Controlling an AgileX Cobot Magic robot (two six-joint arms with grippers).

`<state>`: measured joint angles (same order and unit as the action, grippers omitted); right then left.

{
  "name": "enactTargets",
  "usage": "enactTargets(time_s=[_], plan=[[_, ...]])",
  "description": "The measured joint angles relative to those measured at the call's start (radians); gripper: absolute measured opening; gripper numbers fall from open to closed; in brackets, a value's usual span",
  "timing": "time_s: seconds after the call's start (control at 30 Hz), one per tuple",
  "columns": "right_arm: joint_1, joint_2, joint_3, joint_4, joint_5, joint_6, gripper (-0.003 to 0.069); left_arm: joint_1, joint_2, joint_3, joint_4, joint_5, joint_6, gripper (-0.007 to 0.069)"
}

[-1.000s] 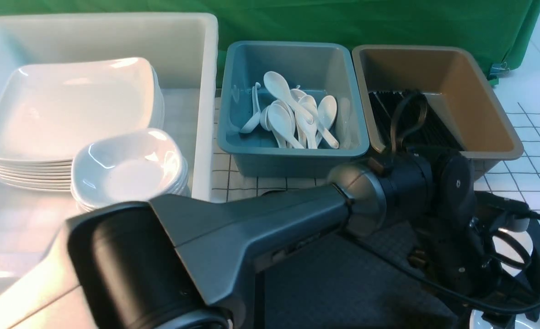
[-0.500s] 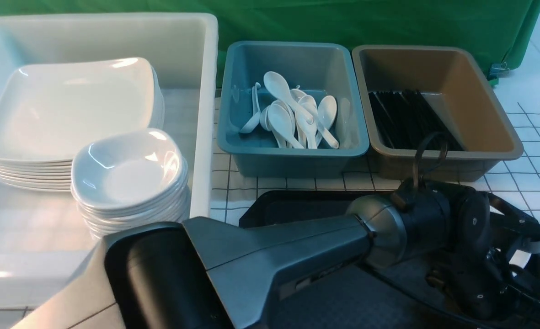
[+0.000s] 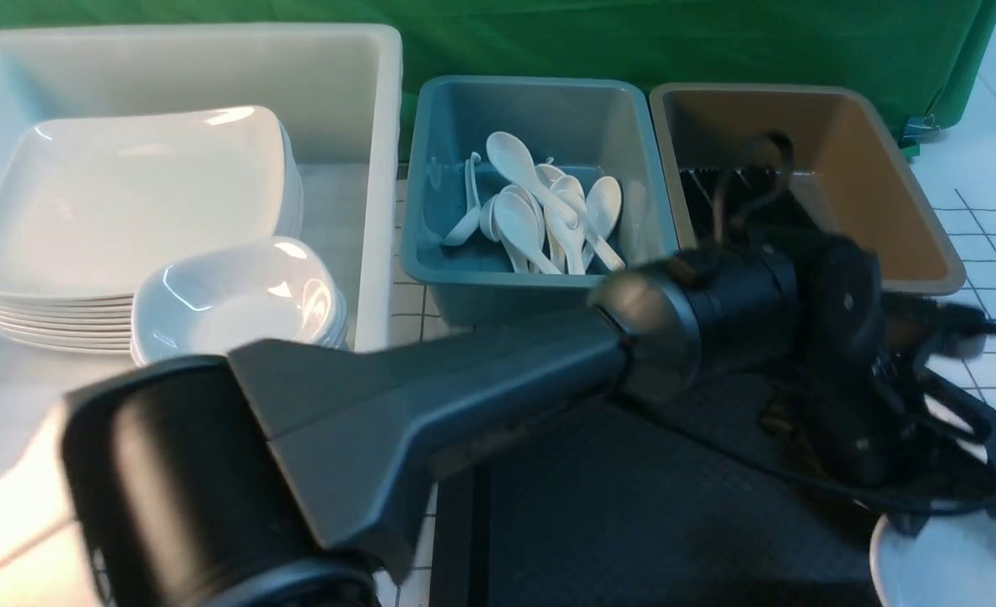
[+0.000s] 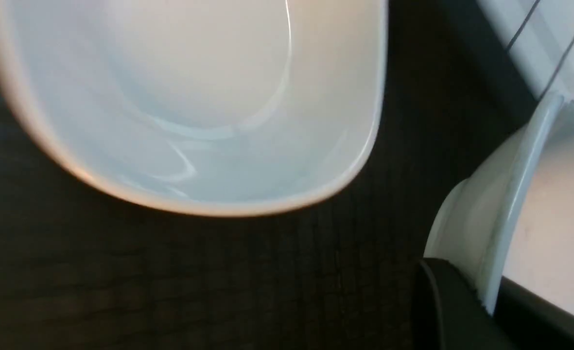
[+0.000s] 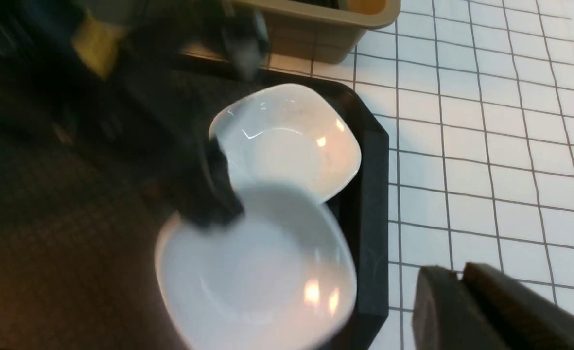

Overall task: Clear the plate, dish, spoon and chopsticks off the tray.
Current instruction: Use the left arm to grab a small plate from the dinner plate, then use the left arm to put the small plate into the large storage box on the left

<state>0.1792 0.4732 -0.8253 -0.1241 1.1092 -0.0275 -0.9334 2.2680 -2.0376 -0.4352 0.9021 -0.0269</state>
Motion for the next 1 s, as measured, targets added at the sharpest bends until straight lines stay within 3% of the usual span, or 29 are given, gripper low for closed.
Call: enactTargets(time_s=[0.2,0.43,0.5,0.8,1.0], plan=[[0.000,0.000,0.000,0.000,0.000,0.000,0.0085,0.148,-0.211,-0.001,0.081,0.037,-0.001,0.0006],[0.000,0.000,0.000,0.000,-0.002,0.000,0.0097,0.406,-0.482,0.043,0.195,0.251,-0.062,0.0006],[0.000,0.000,0.000,0.000,-0.010,0.000,0.0103,0.508,-0.592,0.154,0.230,0.288,-0.092,0.0006],[0.000,0.000,0.000,0.000,-0.044,0.001,0.0114,0.835,-0.854,0.608,0.226,0.135,-0.265,0.0006],[0.000,0.000,0.000,0.000,-0.064,0.004,0.0114,0.901,-0.865,0.860,0.080,-0.031,-0.271,0.0008]])
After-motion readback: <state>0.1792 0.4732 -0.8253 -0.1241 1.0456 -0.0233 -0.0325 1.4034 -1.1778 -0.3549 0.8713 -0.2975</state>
